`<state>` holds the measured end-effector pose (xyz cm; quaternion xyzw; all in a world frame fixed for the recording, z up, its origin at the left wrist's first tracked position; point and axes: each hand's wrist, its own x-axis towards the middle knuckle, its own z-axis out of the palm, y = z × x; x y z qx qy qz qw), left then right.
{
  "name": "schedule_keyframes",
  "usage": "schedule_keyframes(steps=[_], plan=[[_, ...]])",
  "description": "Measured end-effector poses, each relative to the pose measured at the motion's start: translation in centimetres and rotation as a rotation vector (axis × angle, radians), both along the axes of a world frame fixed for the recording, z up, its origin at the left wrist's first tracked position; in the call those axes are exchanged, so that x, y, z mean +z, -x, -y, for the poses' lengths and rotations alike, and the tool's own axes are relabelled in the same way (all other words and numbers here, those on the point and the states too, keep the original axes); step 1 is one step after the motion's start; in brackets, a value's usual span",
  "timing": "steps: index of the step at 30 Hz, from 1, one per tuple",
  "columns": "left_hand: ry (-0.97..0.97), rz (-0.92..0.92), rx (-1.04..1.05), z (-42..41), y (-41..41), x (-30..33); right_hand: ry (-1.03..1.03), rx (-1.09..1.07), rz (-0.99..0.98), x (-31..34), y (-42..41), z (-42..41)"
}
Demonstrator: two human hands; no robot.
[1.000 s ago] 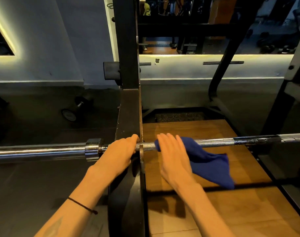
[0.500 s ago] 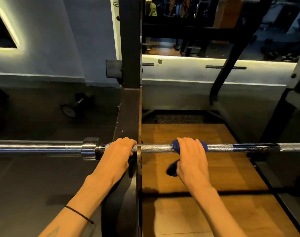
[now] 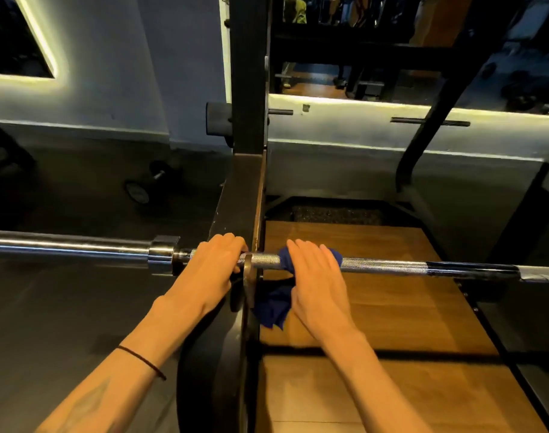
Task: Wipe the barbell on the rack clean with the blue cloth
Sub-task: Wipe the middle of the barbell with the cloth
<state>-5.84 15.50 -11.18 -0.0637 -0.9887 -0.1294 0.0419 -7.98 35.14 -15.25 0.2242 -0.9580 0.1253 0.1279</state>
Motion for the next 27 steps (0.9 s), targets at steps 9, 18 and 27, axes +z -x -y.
schedule_keyframes(steps=[9,18,27], plan=[[0.137,-0.058,0.050,-0.7,0.5,-0.5,-0.104,-0.307,-0.022,-0.6,1.0,-4.5],[0.225,-0.250,0.130,-1.1,0.1,-2.5,-0.075,0.089,0.103,1.1,0.4,4.6],[0.335,-0.083,-0.046,-0.2,0.9,-0.3,-0.030,-0.174,-0.034,0.3,1.1,-5.4]])
